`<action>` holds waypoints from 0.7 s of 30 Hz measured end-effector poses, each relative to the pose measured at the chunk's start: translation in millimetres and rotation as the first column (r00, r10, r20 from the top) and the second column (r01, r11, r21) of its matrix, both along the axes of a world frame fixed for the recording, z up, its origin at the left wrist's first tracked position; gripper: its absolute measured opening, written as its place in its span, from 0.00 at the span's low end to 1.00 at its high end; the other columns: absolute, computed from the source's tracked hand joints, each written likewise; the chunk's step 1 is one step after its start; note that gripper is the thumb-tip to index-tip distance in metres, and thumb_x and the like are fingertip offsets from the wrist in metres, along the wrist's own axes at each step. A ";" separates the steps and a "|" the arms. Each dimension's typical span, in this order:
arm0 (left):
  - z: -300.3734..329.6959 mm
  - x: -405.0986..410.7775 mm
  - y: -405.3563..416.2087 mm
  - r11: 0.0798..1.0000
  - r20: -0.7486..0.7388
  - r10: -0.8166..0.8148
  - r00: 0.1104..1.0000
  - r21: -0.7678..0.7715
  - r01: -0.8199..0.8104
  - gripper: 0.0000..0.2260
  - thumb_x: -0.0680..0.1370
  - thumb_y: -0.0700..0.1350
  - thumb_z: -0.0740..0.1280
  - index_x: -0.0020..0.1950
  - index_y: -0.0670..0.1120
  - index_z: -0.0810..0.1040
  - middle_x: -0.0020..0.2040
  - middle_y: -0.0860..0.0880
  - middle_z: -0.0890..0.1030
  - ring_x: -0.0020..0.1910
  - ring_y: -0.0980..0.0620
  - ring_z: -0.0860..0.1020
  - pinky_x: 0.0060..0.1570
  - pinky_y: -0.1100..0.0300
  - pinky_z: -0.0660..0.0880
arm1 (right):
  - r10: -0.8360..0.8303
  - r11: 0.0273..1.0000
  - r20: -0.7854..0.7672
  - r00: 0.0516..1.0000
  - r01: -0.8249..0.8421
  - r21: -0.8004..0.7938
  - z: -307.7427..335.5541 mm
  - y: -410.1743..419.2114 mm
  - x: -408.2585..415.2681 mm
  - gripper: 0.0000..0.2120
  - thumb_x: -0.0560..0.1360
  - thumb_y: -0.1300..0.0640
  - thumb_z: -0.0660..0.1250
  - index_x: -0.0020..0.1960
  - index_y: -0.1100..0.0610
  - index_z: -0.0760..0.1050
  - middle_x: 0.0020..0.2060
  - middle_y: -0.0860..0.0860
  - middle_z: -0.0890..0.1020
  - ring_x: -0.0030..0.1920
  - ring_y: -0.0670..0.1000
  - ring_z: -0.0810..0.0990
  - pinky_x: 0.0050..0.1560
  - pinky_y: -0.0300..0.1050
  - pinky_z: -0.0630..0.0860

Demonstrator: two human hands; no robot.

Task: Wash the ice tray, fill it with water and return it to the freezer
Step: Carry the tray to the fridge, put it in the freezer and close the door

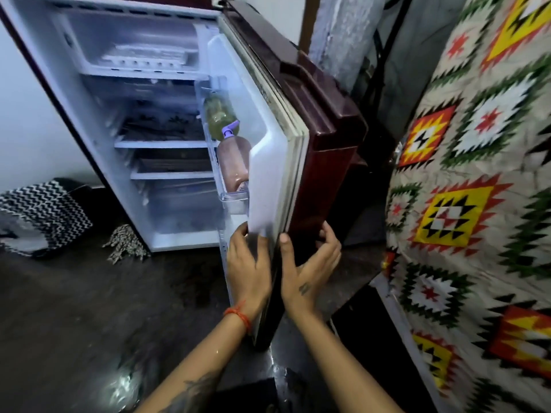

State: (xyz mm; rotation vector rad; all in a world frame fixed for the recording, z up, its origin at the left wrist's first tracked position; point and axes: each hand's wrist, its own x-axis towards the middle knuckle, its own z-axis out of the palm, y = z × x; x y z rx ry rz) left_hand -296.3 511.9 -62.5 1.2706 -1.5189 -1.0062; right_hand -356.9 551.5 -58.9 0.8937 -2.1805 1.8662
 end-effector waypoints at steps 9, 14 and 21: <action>2.6 81.2 -37.9 0.966 -0.042 0.256 0.966 -0.021 -0.257 0.18 0.81 0.48 0.56 0.69 0.43 0.68 0.68 0.41 0.69 0.67 0.46 0.68 0.59 0.74 0.62 | 0.253 0.966 -0.156 0.955 -0.257 -0.007 -14.8 -26.2 86.3 0.21 0.76 0.46 0.61 0.65 0.55 0.65 0.58 0.47 0.70 0.59 0.51 0.71 0.64 0.39 0.65; 9.1 134.9 -63.7 0.950 -0.108 0.297 0.949 -0.066 -0.305 0.19 0.80 0.52 0.53 0.66 0.45 0.72 0.63 0.50 0.75 0.62 0.54 0.72 0.54 0.78 0.61 | 0.337 0.941 -0.247 0.909 -0.333 0.057 -12.9 -54.9 130.9 0.14 0.76 0.52 0.61 0.60 0.54 0.71 0.51 0.52 0.79 0.53 0.49 0.74 0.58 0.45 0.69; 19.0 195.2 -107.1 0.960 -0.149 0.231 0.961 -0.128 -0.251 0.28 0.77 0.60 0.55 0.74 0.50 0.62 0.72 0.50 0.68 0.70 0.54 0.68 0.69 0.57 0.64 | 0.240 0.961 -0.309 0.920 -0.271 -0.061 12.5 -101.7 168.4 0.11 0.75 0.57 0.63 0.58 0.56 0.72 0.52 0.55 0.75 0.54 0.50 0.73 0.58 0.45 0.70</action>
